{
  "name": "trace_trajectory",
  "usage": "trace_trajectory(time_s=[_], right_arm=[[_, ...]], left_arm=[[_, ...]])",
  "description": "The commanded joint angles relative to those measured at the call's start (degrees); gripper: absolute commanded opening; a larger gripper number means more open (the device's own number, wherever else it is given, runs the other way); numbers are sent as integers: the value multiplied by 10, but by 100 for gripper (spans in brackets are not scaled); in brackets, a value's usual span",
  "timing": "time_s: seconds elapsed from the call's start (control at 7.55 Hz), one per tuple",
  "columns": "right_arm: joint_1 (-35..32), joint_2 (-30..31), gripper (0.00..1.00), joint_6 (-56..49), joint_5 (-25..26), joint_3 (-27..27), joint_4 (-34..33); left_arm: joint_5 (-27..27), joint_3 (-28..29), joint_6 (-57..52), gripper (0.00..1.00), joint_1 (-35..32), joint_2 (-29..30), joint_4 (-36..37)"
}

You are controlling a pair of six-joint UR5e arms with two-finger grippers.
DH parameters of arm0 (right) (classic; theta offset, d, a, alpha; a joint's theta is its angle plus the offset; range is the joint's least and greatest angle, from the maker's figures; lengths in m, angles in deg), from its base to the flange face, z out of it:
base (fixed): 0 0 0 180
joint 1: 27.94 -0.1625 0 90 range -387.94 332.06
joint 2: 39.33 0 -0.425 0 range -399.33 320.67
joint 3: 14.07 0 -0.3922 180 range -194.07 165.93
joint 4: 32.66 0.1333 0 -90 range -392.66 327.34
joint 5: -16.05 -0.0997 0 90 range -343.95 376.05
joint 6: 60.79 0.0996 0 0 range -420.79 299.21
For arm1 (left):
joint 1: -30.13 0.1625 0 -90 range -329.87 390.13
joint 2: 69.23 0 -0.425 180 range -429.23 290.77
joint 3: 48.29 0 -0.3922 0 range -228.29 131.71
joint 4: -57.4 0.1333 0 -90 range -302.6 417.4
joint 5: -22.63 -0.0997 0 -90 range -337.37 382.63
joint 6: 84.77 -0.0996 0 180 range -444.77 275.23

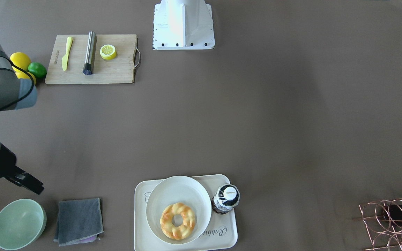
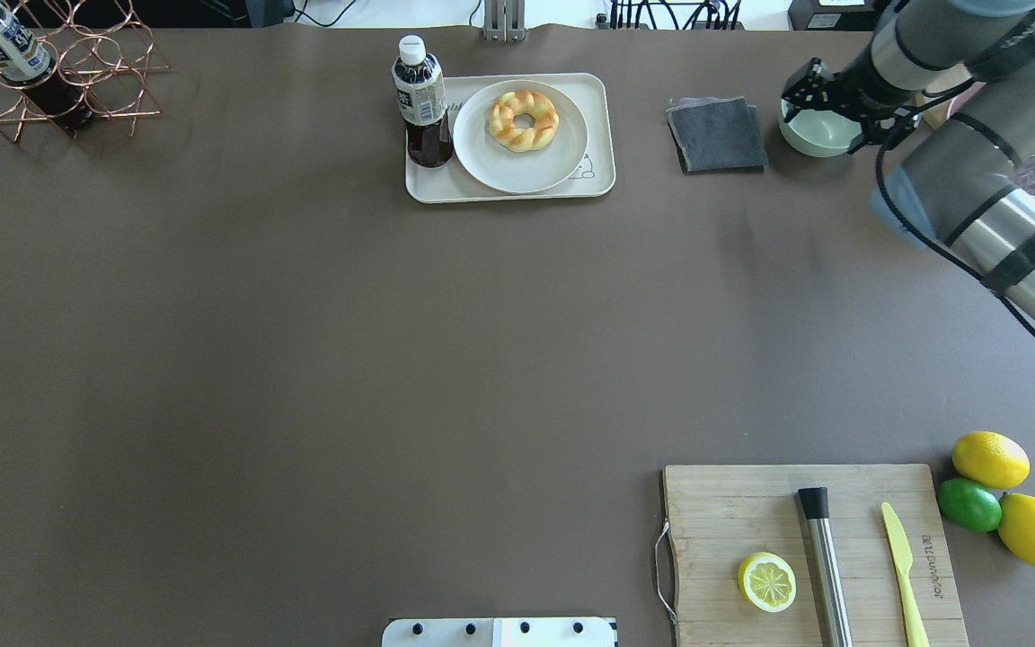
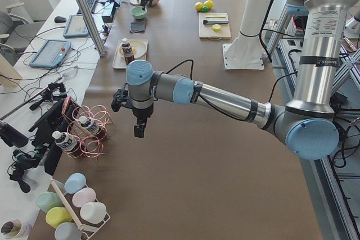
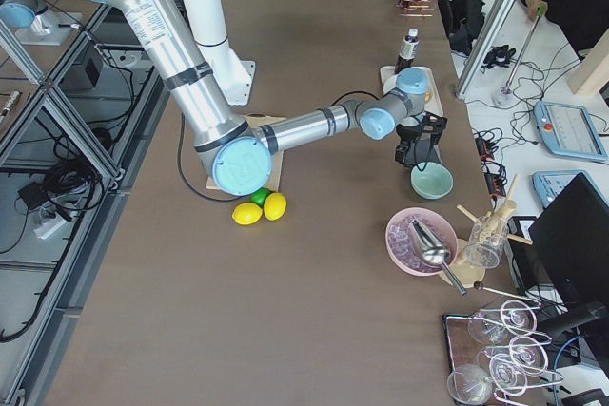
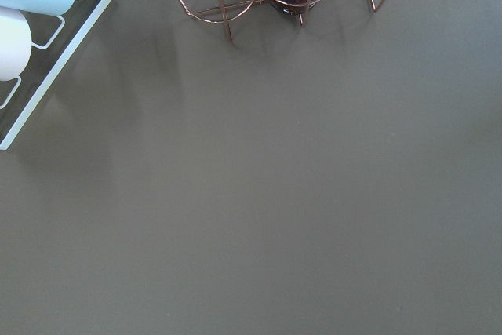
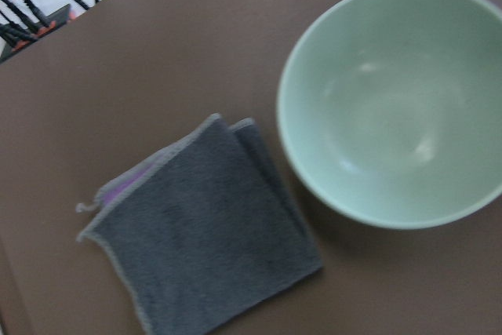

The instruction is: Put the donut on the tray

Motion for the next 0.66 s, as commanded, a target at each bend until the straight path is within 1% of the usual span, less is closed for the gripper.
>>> trace_trajectory(time_s=[0.0, 0.13, 0.26, 0.4, 0.53], right_arm=[[-101, 144, 100, -174, -106, -195, -151], [-128, 182, 100, -186, -132, -270, -193], [-133, 255, 100, -225, -137, -332, -201], [-146, 321, 100, -315, -129, -354, -201], [-171, 362, 100, -464, -99, -348, -205]], left_arm=[[1, -1, -3, 98, -4, -4, 1], [1, -3, -3, 98, -4, -4, 1], [0, -1, -3, 98, -4, -3, 1], [0, 0, -3, 98, -3, -2, 1], [0, 0, -3, 98, -3, -1, 1]])
